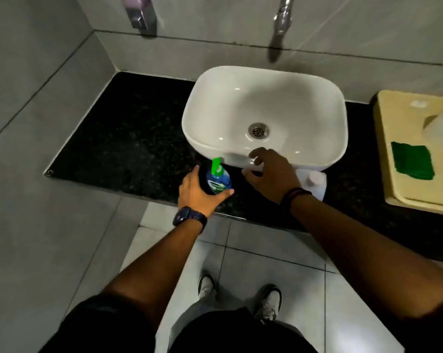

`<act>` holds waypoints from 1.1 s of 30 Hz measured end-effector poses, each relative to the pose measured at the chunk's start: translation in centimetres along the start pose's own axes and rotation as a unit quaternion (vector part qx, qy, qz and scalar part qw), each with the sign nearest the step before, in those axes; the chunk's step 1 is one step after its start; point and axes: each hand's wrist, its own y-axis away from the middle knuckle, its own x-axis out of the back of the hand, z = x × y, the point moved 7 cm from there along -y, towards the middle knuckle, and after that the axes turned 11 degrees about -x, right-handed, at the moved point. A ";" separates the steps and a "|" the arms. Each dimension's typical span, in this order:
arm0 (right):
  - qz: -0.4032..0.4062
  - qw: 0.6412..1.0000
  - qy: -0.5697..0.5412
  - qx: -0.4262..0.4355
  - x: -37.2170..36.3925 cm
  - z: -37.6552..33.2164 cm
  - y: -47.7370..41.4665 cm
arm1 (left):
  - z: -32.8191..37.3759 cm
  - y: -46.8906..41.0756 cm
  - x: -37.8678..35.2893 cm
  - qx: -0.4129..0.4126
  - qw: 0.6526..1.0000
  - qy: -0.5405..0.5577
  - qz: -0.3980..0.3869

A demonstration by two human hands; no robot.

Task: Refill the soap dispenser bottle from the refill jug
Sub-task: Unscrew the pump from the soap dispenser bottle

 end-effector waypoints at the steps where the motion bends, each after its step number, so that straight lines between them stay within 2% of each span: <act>1: -0.018 1.000 -0.009 -0.006 -1.4 -0.2 -0.3 | -0.4 -0.3 -0.5 0.009 1.000 0.004 -0.014; 6: -0.066 0.997 -0.004 -0.048 -6.7 -1.1 -1.7 | -2.3 -1.1 -2.6 0.053 0.998 0.042 -0.001; 11: -0.025 0.998 -0.017 -0.060 -8.4 -1.6 -2.7 | -2.9 -1.5 -3.9 0.050 0.996 0.077 -0.010; 22: 0.050 0.996 -0.074 -0.004 -6.3 -3.2 -1.9 | -0.2 -0.8 -2.3 -0.013 0.999 0.018 0.040; 26: 0.034 0.994 -0.101 0.023 -4.5 -3.9 -2.0 | 1.1 -1.6 -1.1 -0.053 0.998 -0.004 0.041; 30: -0.010 0.994 -0.082 0.073 -3.8 -4.7 -1.8 | 2.1 -1.8 -0.4 -0.085 0.995 -0.025 0.049; 33: -0.017 0.993 -0.097 0.060 -3.6 -4.4 -2.0 | 2.1 -1.9 -0.5 -0.082 0.996 -0.023 0.031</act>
